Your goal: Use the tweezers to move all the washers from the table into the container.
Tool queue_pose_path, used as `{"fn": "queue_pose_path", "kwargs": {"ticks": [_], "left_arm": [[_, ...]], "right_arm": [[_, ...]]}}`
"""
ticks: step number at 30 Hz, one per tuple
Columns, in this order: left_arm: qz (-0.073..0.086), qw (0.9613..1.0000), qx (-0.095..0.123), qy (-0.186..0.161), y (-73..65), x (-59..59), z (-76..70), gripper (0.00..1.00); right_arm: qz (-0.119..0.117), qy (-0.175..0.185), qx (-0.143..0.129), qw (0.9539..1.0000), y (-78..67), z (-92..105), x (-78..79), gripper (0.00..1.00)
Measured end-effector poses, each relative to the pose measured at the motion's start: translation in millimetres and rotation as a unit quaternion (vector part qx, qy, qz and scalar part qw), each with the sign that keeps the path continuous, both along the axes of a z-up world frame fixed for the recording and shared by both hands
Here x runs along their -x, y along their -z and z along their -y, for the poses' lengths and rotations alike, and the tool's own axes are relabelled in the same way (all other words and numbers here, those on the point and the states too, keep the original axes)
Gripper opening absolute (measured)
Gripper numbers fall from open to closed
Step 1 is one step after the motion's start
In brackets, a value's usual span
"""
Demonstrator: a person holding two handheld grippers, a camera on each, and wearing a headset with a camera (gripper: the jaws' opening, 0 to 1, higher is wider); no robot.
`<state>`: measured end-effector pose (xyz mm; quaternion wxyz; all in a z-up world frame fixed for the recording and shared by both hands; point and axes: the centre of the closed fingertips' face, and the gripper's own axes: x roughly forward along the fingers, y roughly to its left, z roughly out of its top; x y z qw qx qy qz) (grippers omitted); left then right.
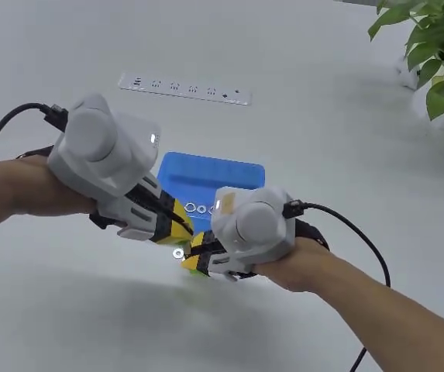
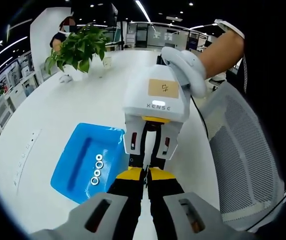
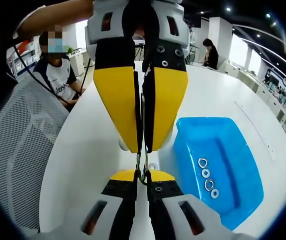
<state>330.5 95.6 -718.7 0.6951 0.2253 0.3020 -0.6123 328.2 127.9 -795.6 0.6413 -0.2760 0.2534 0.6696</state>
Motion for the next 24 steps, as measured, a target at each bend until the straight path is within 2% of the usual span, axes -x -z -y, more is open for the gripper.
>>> {"fn": "queue_pose_path", "kwargs": {"ticks": [8, 15, 24], "left_arm": [[0.008, 1.0000, 0.002, 0.000, -10.1, -1.2, 0.7, 0.06], [0.009, 0.9999, 0.006, -0.003, -18.6, -1.3, 0.9, 0.06], [0.015, 0.9998, 0.012, 0.000, -35.4, -1.9, 2.3, 0.06]], "right_arm": [[0.004, 0.001, -0.004, 1.0000, -10.1, 0.5, -1.5, 0.08], [0.010, 0.000, -0.006, 0.9999, -18.9, 0.4, -2.3, 0.08], [0.020, 0.000, -0.010, 0.9998, -35.9, 0.4, -3.9, 0.08]]}}
